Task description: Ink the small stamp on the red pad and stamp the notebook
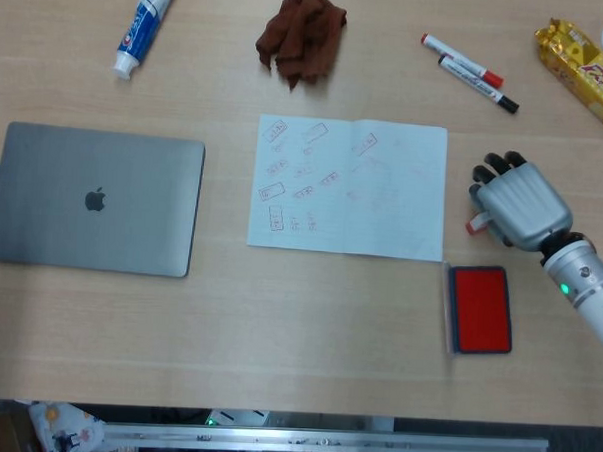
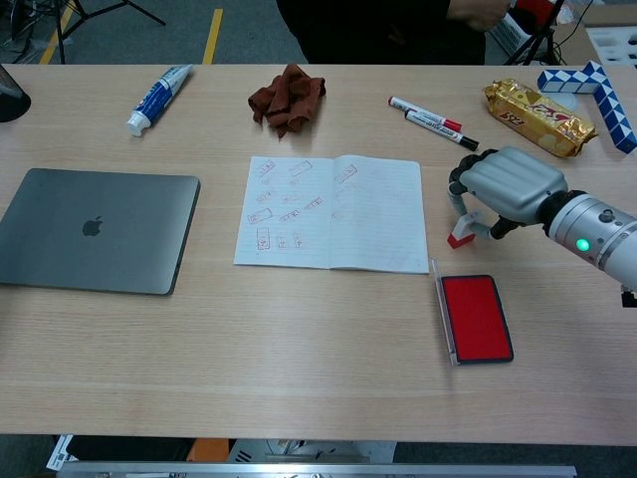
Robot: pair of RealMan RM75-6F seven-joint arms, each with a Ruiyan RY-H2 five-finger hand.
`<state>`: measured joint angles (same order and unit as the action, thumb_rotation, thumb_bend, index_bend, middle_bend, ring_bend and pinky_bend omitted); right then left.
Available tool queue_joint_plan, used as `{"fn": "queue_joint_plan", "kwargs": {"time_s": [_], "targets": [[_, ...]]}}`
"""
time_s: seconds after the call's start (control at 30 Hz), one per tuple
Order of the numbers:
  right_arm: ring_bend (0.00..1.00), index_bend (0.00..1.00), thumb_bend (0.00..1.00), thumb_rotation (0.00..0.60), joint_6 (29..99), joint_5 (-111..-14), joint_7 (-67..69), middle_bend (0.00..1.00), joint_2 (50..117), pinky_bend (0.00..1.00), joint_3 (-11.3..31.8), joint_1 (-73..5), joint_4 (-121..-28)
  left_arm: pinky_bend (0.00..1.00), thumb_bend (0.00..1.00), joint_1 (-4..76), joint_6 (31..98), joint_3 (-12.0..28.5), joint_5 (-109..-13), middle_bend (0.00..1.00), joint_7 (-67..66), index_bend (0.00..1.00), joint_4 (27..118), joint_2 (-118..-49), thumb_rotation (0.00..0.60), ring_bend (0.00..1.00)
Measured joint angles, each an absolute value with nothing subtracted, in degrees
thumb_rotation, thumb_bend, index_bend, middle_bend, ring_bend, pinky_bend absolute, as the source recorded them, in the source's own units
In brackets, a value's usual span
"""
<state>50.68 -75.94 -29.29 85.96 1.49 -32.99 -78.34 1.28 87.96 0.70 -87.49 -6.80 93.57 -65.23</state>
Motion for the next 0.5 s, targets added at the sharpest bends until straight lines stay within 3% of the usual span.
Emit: {"fn": "queue_joint_plan", "kwargs": {"time_s": [0.5], "targets": [[0.24, 0.64, 0.35, 0.600, 51.58, -76.26, -28.49, 0.41, 84.03, 0.25, 1.09, -33.37, -80.74, 0.04, 0.29, 1.24, 87.94, 0.71, -87.27, 0.00, -6.56, 0.00, 93.47, -65.09, 0.600, 0.00]]}}
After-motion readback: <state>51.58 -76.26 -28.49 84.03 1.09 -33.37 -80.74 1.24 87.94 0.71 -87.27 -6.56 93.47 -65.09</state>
